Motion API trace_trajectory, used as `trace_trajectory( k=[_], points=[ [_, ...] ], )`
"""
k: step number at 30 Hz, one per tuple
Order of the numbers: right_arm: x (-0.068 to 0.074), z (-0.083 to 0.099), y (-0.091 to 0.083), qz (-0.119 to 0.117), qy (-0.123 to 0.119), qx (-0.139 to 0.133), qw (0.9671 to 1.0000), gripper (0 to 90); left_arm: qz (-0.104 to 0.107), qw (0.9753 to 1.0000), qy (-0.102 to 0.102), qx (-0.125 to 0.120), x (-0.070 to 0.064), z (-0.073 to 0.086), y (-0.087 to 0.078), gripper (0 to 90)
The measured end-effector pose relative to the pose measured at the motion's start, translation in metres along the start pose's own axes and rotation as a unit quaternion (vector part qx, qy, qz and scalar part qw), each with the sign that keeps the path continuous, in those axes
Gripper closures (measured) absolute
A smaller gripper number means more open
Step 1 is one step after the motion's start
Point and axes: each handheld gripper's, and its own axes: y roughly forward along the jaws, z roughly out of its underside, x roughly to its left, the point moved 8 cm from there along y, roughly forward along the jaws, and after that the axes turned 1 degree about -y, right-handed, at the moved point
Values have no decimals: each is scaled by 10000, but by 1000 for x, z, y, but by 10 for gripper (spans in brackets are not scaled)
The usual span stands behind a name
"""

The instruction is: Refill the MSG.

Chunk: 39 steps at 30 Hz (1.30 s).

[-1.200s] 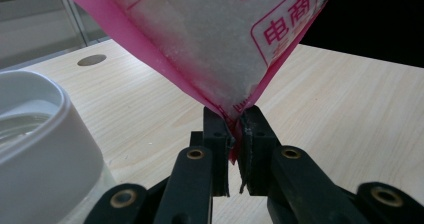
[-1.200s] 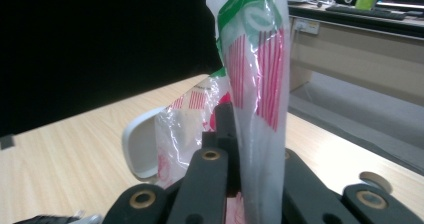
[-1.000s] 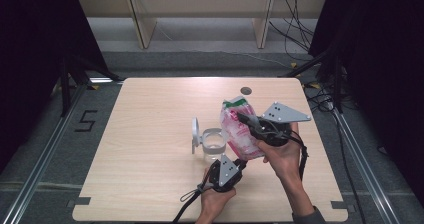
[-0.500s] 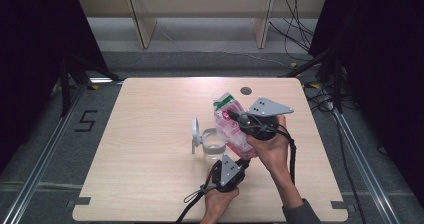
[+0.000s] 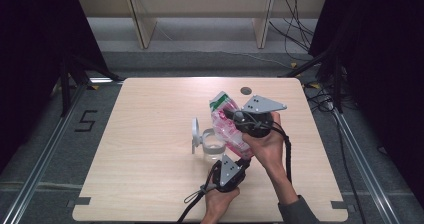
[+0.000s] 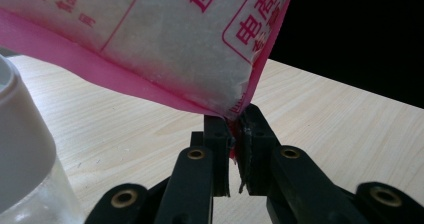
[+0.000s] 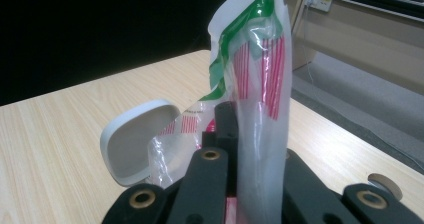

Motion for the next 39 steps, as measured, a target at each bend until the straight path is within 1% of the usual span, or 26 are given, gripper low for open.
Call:
trace_trajectory(
  k=[3,4,5,6,7,8,9,12,13,14,15,18,20,22,23,25,26,28,29,30,31,32,34,37,38,39],
  points=[
    [2,-1,1,-34,-9,32,10000,900,-19,10000,20,12,1,0,-1,831],
    [2,-1,3,-25,-17,8,10000,900,-18,10000,-17,-9,1,0,-1,831],
    [4,0,2,-35,126,46,9999,900,6,10000,-29,-15,1,0,-1,831],
    [3,-1,4,-24,36,10,10000,900,17,10000,-51,-39,1,0,0,830],
    [2,-1,4,49,-16,7,10000,900,49,10000,-45,-41,0,0,0,831],
    [2,-1,5,34,-49,23,10000,900,67,10000,-46,-40,0,0,1,830],
    [3,-1,6,57,28,43,10000,900,42,10000,-43,-29,0,0,0,830],
    [3,-1,6,30,-50,75,10000,900,39,10000,-45,-53,-1,-1,1,830],
    [4,-1,6,9,1,86,10000,900,33,9999,-74,-74,-1,-1,2,830],
    [2,-2,7,81,-66,33,9999,900,38,9999,-83,-72,-1,-1,2,830],
    [1,-2,7,97,-55,39,9999,900,32,9999,-78,-72,-1,-2,2,830],
    [3,-2,6,23,-34,69,10000,900,66,9999,-92,-95,-1,-2,3,830],
    [4,-1,7,8,-3,99,10000,900,31,9999,-76,-87,-1,-2,4,831],
    [3,-1,9,21,17,45,10000,900,-5,9999,-56,-91,-1,-2,4,830],
    [2,-2,10,53,-29,2,10000,900,2,9999,-76,-101,-1,-2,5,830],
    [4,0,10,3,107,69,9999,900,5,9999,-71,-95,-1,-1,6,831],
    [4,0,10,0,107,94,9999,900,-9,9999,-51,-97,-1,-1,6,830],
    [5,0,11,-51,138,84,9999,900,-23,9999,-50,-112,0,-1,7,831],
    [6,0,11,-57,224,50,9997,900,-24,9999,-73,-122,0,-1,7,831],
    [6,0,12,-49,165,25,9998,900,-18,9999,-95,-125,-1,-1,8,831],
    [5,0,13,16,184,10,9998,900,-13,9999,-101,-122,-1,-1,8,831],
    [5,1,13,-69,240,15,9997,900,-26,9999,-82,-130,-1,-1,8,831],
    [7,2,14,-141,419,10,9990,900,-37,9998,-83,-154,-1,-2,9,831],
    [7,2,14,-110,445,22,9989,900,-46,9999,-37,-149,-2,-2,9,831],
    [3,1,14,-55,314,-58,9995,900,-58,9998,-14,-176,-3,-2,9,831],
    [5,1,15,-114,456,-59,9989,900,-68,9998,-20,-181,-3,-2,9,830]
  ],
)
